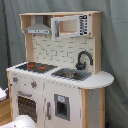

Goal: Play with the kitchen

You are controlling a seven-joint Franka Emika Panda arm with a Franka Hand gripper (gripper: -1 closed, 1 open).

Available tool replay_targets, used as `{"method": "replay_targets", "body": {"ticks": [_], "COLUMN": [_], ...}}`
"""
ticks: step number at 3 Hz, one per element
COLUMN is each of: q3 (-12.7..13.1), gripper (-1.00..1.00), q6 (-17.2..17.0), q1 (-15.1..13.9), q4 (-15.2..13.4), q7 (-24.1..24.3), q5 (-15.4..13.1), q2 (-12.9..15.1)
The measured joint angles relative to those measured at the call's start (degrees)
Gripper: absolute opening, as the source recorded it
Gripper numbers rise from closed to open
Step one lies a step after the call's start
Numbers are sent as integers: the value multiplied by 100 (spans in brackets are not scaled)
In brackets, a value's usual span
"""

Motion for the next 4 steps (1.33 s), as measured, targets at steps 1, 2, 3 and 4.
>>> {"method": "replay_targets", "body": {"ticks": [1,2,3,4], "q3": [0,0,-14,-106], "gripper": [100,100,100,100], "q6": [380,727,1009,1301], "q1": [-218,-391,-506,-570], "q4": [74,133,161,156], "q7": [-575,-1106,-1600,-2199], "q5": [0,0,0,5], "q2": [0,2,8,15]}}
